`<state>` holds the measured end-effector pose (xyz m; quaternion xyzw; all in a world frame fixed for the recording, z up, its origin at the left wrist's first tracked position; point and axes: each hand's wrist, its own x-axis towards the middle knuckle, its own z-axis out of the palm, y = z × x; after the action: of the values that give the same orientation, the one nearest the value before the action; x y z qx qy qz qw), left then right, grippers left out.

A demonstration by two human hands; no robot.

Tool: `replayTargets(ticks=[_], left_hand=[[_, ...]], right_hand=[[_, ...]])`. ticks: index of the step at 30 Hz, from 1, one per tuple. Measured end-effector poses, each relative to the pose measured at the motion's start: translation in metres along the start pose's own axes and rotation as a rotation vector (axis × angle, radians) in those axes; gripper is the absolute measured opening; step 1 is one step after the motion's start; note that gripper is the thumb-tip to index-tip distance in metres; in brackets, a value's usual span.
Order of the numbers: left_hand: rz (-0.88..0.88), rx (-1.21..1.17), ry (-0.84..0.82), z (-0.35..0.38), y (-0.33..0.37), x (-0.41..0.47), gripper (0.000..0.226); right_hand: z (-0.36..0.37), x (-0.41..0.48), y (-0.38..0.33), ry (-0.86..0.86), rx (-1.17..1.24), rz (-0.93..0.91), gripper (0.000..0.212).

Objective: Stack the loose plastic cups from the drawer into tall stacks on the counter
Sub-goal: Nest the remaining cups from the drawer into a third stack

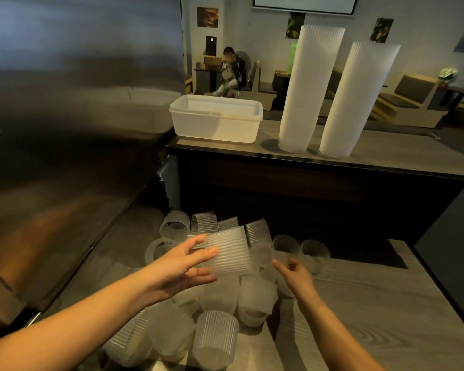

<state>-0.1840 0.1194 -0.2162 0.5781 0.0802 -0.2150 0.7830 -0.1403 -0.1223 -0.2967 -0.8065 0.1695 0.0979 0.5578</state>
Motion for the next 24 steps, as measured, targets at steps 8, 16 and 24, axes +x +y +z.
replayTargets(ticks=[8,16,24], left_hand=[[0.013,-0.002,-0.001,0.0,0.005,-0.001,0.065],[0.005,0.003,-0.01,0.002,0.006,-0.001,0.057],[0.005,0.006,-0.006,0.001,0.004,0.0,0.062]], right_hand=[[0.005,0.006,-0.004,-0.12,0.373,0.118,0.017],[0.006,0.012,-0.002,-0.187,0.6,0.074,0.012],[-0.015,-0.008,-0.019,-0.156,0.664,-0.161,0.015]])
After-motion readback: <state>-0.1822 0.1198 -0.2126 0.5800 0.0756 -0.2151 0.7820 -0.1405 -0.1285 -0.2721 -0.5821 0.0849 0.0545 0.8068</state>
